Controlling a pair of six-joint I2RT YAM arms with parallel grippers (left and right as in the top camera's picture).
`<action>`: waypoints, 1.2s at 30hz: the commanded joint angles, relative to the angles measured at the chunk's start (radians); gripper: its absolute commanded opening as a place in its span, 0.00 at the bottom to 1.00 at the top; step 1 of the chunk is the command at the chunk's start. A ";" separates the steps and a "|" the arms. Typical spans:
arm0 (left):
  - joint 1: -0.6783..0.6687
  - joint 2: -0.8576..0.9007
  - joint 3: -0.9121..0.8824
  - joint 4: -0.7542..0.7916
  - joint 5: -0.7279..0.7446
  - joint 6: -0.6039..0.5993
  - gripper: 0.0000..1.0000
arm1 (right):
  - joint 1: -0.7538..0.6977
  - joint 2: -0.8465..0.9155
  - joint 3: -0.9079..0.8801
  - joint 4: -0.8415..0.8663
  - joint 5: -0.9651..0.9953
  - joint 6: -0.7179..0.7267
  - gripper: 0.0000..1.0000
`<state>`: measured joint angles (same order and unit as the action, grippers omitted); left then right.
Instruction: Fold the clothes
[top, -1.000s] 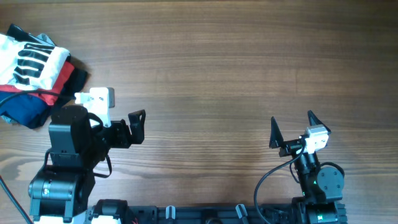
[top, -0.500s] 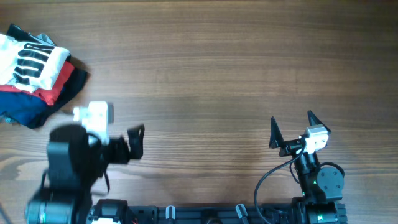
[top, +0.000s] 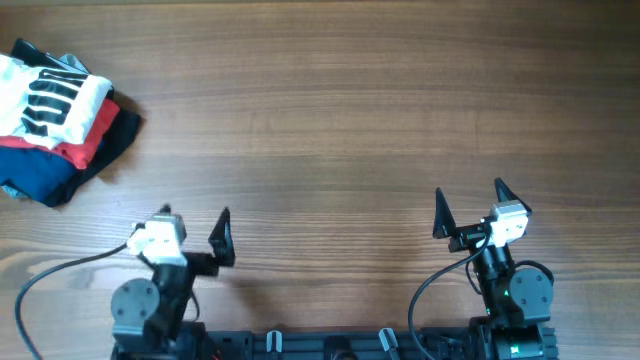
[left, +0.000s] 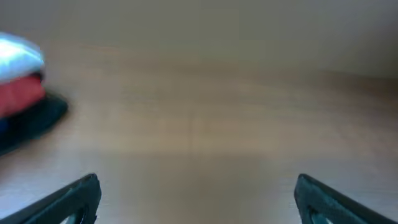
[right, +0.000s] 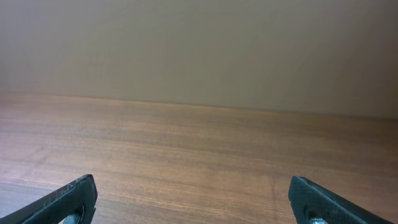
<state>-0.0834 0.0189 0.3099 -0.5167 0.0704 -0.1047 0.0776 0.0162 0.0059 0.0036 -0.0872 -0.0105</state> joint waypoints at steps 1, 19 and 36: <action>-0.003 -0.016 -0.129 0.239 -0.023 0.027 1.00 | -0.005 -0.005 0.000 0.003 -0.016 -0.013 1.00; -0.004 -0.013 -0.304 0.444 -0.012 0.045 1.00 | -0.005 -0.005 0.000 0.002 -0.016 -0.013 1.00; -0.004 -0.013 -0.304 0.444 -0.012 0.045 1.00 | -0.005 -0.005 0.000 0.003 -0.016 -0.013 1.00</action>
<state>-0.0834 0.0128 0.0101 -0.0673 0.0566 -0.0788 0.0776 0.0166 0.0059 0.0032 -0.0895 -0.0135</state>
